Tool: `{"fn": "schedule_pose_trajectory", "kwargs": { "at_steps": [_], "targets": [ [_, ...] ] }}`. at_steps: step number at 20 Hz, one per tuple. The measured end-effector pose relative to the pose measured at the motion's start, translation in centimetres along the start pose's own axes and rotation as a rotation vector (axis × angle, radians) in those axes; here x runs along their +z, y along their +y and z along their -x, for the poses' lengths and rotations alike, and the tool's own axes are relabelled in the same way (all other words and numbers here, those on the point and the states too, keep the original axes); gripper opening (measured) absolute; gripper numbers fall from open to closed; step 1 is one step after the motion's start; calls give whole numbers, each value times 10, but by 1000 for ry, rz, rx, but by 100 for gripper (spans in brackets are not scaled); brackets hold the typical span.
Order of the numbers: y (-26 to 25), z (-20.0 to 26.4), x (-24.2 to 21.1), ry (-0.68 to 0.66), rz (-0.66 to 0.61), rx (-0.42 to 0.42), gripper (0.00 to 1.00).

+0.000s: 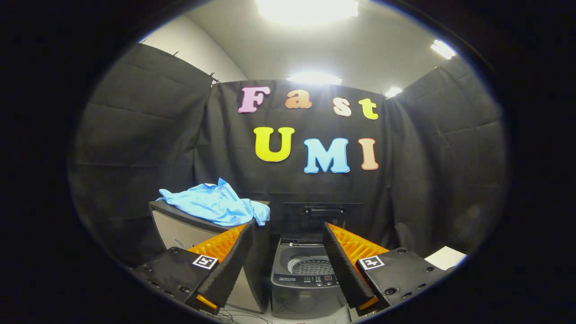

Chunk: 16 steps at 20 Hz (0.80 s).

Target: Put the clothes into the washing machine and then close the washing machine lid.

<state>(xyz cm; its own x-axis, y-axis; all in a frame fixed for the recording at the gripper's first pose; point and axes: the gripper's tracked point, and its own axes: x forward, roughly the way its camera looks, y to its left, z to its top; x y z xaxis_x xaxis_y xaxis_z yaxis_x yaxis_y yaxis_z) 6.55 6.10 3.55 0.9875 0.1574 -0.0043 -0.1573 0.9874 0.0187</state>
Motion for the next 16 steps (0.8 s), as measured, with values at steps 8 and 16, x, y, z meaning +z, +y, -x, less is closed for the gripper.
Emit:
{"fn": "schedule_pose_trajectory", "kwargs": {
  "at_steps": [8,16],
  "targets": [
    [45,-61,19,5,4,121,98],
    [90,-121,28,30,-10,220,98]
  ]
}}
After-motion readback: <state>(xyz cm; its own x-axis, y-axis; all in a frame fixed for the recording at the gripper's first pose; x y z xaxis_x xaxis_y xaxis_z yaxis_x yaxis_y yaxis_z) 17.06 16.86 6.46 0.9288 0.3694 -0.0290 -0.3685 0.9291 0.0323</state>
